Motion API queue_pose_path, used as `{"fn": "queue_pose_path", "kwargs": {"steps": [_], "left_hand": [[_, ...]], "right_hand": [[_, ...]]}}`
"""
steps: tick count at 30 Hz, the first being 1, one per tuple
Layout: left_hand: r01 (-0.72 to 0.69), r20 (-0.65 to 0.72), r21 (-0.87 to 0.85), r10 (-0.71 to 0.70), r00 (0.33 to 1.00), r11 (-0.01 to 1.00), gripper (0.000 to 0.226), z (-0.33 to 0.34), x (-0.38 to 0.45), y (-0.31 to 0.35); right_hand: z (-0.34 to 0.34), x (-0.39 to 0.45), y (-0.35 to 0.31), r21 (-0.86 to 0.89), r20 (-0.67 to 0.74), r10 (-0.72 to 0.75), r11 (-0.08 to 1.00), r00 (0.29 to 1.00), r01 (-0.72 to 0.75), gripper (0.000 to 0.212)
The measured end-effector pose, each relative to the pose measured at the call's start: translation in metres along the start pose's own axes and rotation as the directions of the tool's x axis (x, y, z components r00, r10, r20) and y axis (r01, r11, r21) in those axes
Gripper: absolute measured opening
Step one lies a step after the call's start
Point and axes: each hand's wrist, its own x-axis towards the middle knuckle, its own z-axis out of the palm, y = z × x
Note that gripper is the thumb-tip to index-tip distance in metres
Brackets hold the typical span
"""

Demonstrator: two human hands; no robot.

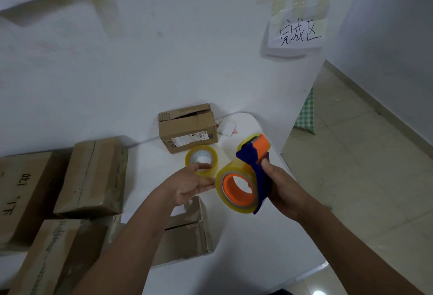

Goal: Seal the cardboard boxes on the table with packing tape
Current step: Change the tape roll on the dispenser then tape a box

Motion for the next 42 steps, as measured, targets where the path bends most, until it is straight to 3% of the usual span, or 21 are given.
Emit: {"fn": "queue_pose_path", "kwargs": {"steps": [3, 10, 16, 19, 23, 26, 29, 32, 34, 42], "left_hand": [[-0.016, 0.028, 0.197, 0.011, 1.000, 0.980, 0.047, -0.002, -0.003, 0.006], [-0.337, 0.026, 0.485, 0.371, 0.928, 0.807, 0.048, -0.002, -0.023, 0.037], [-0.480, 0.087, 0.587, 0.539, 0.838, 0.652, 0.041, 0.013, -0.049, 0.041], [-0.506, 0.097, 0.591, 0.568, 0.818, 0.628, 0.038, 0.017, -0.060, 0.041], [-0.531, 0.137, 0.589, 0.572, 0.809, 0.609, 0.037, 0.020, -0.071, 0.042], [-0.503, 0.096, 0.580, 0.560, 0.823, 0.641, 0.046, 0.018, -0.073, 0.040], [-0.466, 0.063, 0.612, 0.547, 0.834, 0.639, 0.059, 0.016, -0.073, 0.036], [-0.435, 0.069, 0.650, 0.522, 0.850, 0.623, 0.062, 0.016, -0.075, 0.035], [-0.418, 0.068, 0.662, 0.506, 0.860, 0.622, 0.051, 0.016, -0.075, 0.037], [-0.413, 0.032, 0.573, 0.483, 0.875, 0.708, 0.023, 0.033, -0.078, 0.040]], "right_hand": [[0.001, 0.000, -0.001, -0.045, 0.066, 0.044, 0.998, 0.997, -0.041, 0.084], [0.010, 0.005, 0.003, -0.325, 0.097, 0.182, 0.935, 0.978, -0.142, 0.071], [0.012, 0.010, 0.006, -0.516, 0.076, 0.144, 0.853, 0.987, -0.085, 0.036], [0.010, 0.014, 0.007, -0.609, 0.054, 0.094, 0.792, 0.994, -0.042, 0.042], [0.012, 0.015, 0.015, -0.692, 0.034, -0.117, 0.713, 0.992, 0.108, 0.076], [0.013, 0.016, 0.022, -0.791, 0.030, -0.269, 0.583, 0.963, 0.187, 0.064], [0.009, 0.018, 0.028, -0.856, 0.006, -0.347, 0.483, 0.938, 0.184, 0.066], [0.008, 0.018, 0.032, -0.892, 0.006, -0.380, 0.416, 0.925, 0.177, 0.078], [0.008, 0.019, 0.033, -0.903, -0.003, -0.390, 0.396, 0.921, 0.165, 0.082], [0.012, 0.020, 0.031, -0.891, -0.001, -0.341, 0.427, 0.940, 0.154, 0.077]]}}
